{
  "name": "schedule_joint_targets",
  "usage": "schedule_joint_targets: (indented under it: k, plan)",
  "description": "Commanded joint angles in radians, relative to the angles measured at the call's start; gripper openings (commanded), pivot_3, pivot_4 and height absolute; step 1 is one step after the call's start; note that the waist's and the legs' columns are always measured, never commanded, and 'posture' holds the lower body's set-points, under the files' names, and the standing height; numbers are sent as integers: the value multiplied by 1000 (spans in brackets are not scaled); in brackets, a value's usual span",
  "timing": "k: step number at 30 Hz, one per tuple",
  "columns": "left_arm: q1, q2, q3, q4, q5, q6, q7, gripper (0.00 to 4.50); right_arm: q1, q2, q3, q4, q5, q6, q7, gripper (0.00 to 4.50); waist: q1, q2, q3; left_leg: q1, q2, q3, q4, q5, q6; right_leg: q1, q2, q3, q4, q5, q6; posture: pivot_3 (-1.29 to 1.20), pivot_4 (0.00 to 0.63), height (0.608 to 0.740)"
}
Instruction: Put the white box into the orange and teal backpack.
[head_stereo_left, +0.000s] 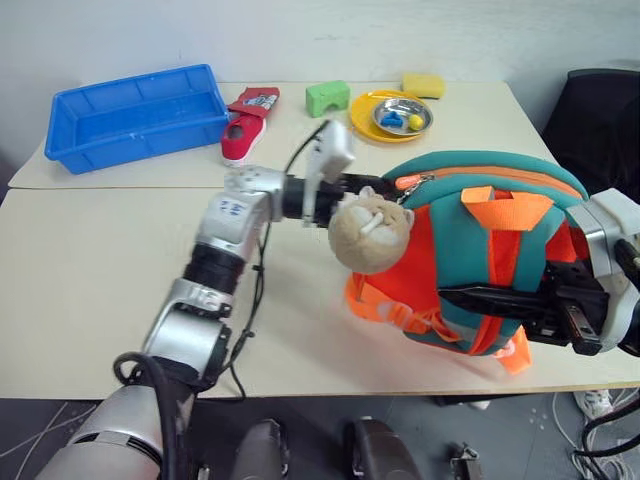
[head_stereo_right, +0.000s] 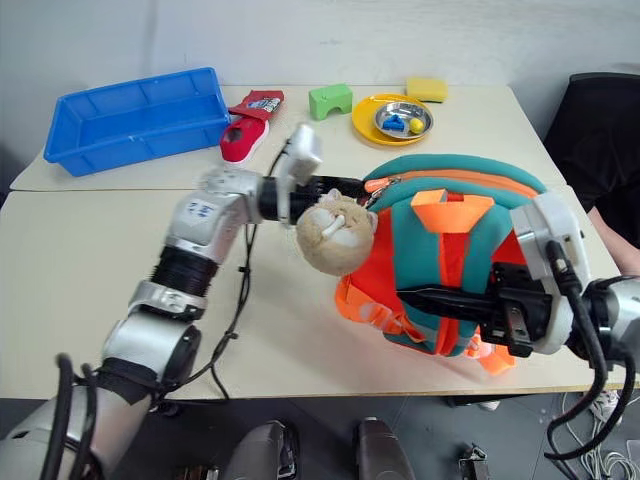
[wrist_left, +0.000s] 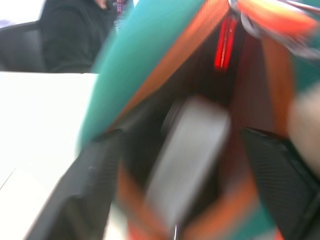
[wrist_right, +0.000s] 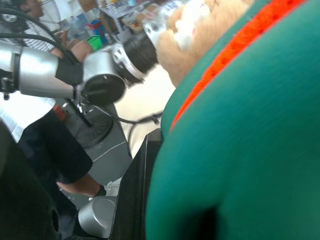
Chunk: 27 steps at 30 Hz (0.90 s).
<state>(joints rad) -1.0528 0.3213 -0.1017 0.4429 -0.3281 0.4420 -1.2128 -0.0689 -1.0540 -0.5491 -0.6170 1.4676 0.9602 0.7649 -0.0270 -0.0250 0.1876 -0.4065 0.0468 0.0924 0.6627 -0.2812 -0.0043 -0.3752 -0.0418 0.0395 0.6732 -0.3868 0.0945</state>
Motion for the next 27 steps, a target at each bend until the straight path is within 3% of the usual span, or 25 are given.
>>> schedule_joint_targets:
  k: [1, 4, 6, 12, 21, 27]
  plan:
    - [31, 130, 55, -125, -95, 82, -134, 4393, 32, 6, -46, -34, -14, -25, 3, 0, 0, 0, 0, 0, 0, 0, 0, 0, 0, 0, 0, 0, 0, 0, 0, 0, 150, 740]
    - [47, 229, 93, -199, -179, 189, -199, 4393, 47, 11, -48, -36, -16, -35, -1, 0, 0, 0, 0, 0, 0, 0, 1, 0, 0, 0, -1, 0, -1, 0, 0, 0, 150, 740]
    - [43, 239, 113, -266, -251, 280, -193, 4393, 45, 12, -36, -34, -23, -45, -2, 0, 5, 0, 0, 0, 0, 0, 1, 0, 0, 1, -1, 0, -1, 0, 0, 0, 150, 740]
    - [87, 181, 34, -410, -225, 249, -122, 4393, 15, 4, 20, -38, -50, -59, -3, 0, 22, 0, 0, 0, -2, -3, 3, 0, 1, 4, -3, -2, -2, 0, 0, 0, 150, 740]
    - [89, 49, -54, -354, -94, 100, 40, 4393, -2, -2, 20, -36, -27, -56, -13, 0, 23, 0, 0, 0, -2, -2, 3, 0, 1, 4, -1, -1, -1, 0, 0, 0, 150, 740]
    - [99, 88, -48, -322, -101, 73, -10, 3044, 41, 5, -2, -58, -47, -60, -9, 0, 23, 0, 0, 0, -2, -2, 2, 0, 1, 3, -1, -1, -1, 0, 0, 0, 150, 740]
